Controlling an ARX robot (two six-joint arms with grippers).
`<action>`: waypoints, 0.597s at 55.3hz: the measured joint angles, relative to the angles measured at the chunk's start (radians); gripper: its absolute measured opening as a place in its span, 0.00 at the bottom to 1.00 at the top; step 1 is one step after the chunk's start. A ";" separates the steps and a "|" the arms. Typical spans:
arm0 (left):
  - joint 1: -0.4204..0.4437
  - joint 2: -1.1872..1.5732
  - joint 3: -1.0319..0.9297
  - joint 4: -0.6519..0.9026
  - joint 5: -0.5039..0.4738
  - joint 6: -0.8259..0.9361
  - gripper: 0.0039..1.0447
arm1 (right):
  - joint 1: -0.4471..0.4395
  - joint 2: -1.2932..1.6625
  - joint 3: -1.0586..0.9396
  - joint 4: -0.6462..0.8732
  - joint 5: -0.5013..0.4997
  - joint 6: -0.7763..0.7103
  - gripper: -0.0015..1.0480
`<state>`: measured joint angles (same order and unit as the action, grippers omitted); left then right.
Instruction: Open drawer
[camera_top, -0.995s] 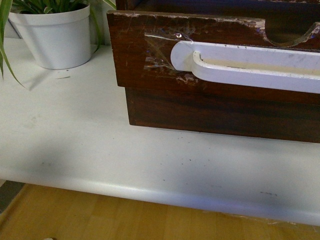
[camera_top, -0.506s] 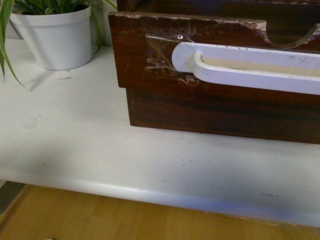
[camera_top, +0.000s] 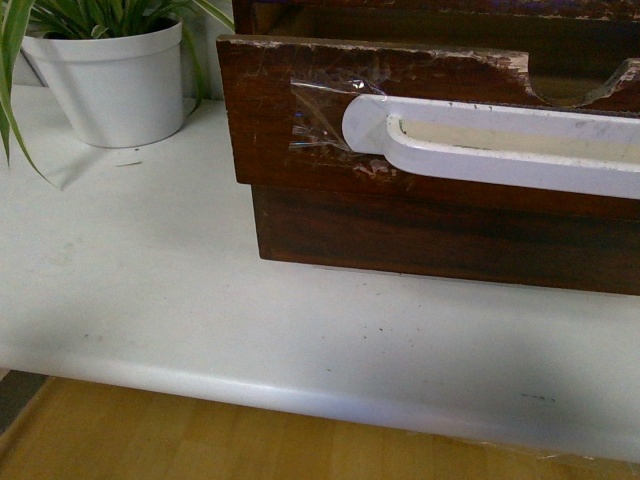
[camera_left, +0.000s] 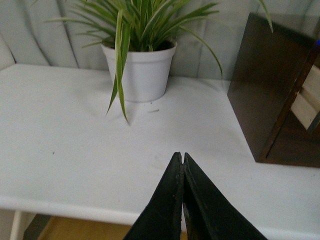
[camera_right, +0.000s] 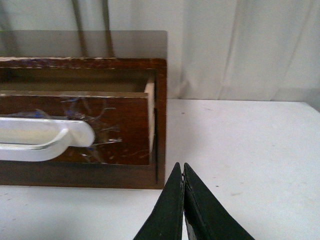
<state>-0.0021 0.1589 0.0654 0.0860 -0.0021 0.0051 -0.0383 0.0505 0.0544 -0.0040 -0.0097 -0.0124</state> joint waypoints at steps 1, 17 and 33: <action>0.000 -0.024 -0.001 -0.034 -0.002 -0.001 0.04 | 0.006 -0.001 -0.001 0.000 0.001 0.000 0.01; 0.001 -0.148 -0.049 -0.087 0.003 -0.003 0.04 | 0.035 -0.045 -0.047 0.001 0.008 0.002 0.01; 0.001 -0.155 -0.055 -0.087 0.002 -0.003 0.04 | 0.035 -0.047 -0.047 0.001 0.009 0.002 0.01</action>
<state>-0.0013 0.0036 0.0105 -0.0013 -0.0002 0.0017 -0.0036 0.0040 0.0071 -0.0029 -0.0010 -0.0109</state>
